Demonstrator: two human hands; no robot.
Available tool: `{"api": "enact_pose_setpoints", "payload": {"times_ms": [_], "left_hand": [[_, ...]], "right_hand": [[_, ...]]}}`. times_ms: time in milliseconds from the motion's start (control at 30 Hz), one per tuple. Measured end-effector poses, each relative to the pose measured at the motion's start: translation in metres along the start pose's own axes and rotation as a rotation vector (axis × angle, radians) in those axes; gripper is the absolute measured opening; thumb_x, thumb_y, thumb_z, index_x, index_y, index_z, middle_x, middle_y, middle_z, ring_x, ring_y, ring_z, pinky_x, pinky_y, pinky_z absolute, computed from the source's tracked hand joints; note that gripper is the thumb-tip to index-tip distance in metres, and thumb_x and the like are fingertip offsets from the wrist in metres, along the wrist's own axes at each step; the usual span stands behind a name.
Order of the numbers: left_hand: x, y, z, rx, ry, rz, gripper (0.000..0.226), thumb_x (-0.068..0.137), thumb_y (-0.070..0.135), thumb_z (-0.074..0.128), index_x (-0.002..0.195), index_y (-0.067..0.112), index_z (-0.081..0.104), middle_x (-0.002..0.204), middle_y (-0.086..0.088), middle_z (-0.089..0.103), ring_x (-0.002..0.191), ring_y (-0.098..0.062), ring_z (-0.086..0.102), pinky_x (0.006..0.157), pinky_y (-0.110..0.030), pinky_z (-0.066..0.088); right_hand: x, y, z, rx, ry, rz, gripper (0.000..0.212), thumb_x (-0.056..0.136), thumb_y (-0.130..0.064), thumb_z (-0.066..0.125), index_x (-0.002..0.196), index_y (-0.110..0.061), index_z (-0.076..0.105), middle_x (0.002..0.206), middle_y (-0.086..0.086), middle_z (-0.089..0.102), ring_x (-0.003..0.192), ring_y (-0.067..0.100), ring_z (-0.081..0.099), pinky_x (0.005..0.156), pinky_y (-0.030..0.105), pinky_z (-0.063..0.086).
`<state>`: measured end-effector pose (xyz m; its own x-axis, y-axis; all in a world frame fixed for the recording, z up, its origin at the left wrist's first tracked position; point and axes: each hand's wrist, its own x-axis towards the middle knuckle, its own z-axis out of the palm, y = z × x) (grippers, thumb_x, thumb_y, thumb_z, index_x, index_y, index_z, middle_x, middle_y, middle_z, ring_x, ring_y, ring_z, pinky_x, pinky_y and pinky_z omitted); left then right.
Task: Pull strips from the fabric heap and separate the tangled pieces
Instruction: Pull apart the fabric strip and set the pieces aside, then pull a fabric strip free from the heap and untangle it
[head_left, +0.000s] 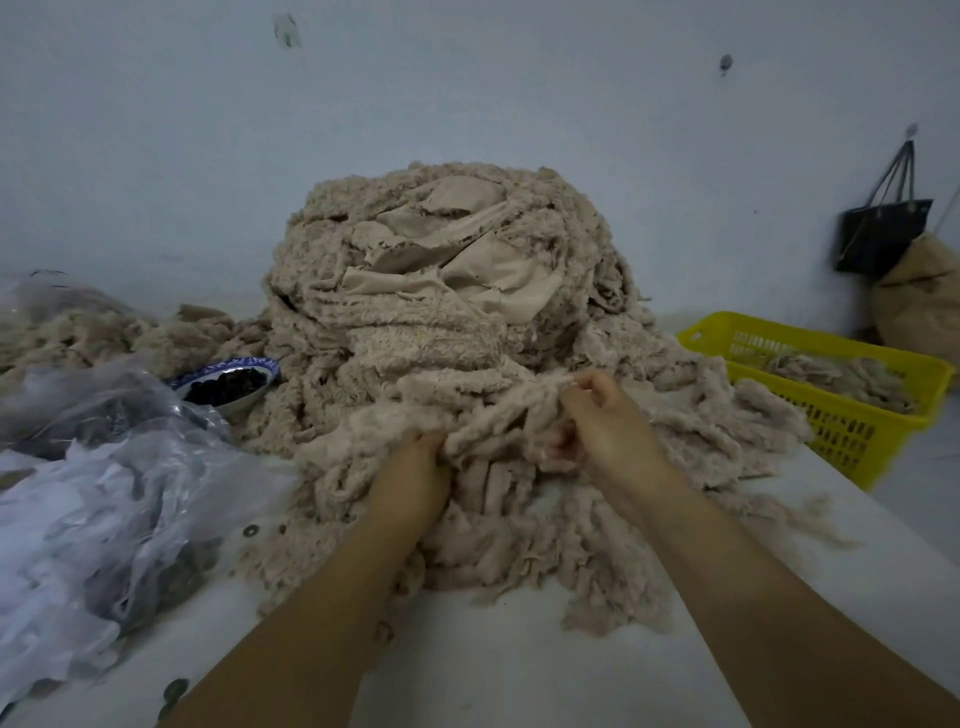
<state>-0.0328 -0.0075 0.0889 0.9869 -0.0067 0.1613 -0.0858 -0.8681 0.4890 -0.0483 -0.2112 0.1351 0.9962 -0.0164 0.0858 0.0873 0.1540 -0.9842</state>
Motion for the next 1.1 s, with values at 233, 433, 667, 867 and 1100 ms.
{"api": "enact_pose_setpoints", "payload": {"times_ms": [233,433,667,867,1100], "left_hand": [[0.013,-0.041,-0.015,0.018,-0.068,-0.224,0.045,0.1,0.005,0.045,0.145,0.006,0.049,0.139,-0.018,0.058,0.123,-0.034,0.057,0.1,-0.036,0.046],[-0.014,0.03,-0.021,0.084,0.156,-0.046,0.043,0.102,0.026,0.046,0.143,0.015,0.042,0.147,-0.01,0.036,0.09,-0.024,0.057,0.068,-0.031,0.044],[-0.022,0.081,-0.011,-0.203,-0.074,0.349,0.024,0.103,0.04,0.047,0.099,0.017,0.055,0.088,0.001,0.058,0.082,-0.022,0.061,0.065,-0.033,0.044],[-0.028,0.028,0.002,-0.257,-0.207,-0.066,0.033,0.108,0.035,0.037,0.118,0.017,0.063,0.111,-0.001,0.068,0.102,-0.019,0.062,0.074,-0.016,0.042],[-0.043,0.097,-0.053,-0.753,-0.158,0.151,0.021,0.081,0.079,0.046,0.095,0.069,0.058,0.093,0.051,0.058,0.08,0.034,0.049,0.071,-0.01,0.036]], "right_hand": [[0.004,-0.038,-0.024,0.436,0.259,-0.166,0.026,0.1,-0.011,0.042,0.076,-0.022,0.043,0.048,-0.01,0.045,0.041,0.006,0.039,0.037,0.019,0.032],[-0.001,-0.037,-0.016,0.525,0.076,-0.116,0.025,0.098,-0.015,0.05,0.074,-0.021,0.045,0.054,-0.007,0.046,0.042,0.007,0.04,0.038,0.02,0.035],[-0.008,-0.038,0.001,0.454,-0.006,-0.115,0.034,0.103,-0.017,0.047,0.073,-0.024,0.062,0.054,-0.006,0.051,0.044,0.006,0.043,0.039,0.02,0.038],[-0.006,-0.058,-0.028,0.594,0.031,-0.194,0.027,0.103,-0.017,0.045,0.081,-0.026,0.058,0.059,-0.009,0.054,0.046,0.006,0.044,0.043,0.019,0.04],[-0.011,-0.03,-0.005,0.352,-0.021,-0.044,0.031,0.101,-0.017,0.052,0.075,-0.027,0.066,0.062,-0.006,0.055,0.044,0.008,0.042,0.042,0.019,0.04]]}}
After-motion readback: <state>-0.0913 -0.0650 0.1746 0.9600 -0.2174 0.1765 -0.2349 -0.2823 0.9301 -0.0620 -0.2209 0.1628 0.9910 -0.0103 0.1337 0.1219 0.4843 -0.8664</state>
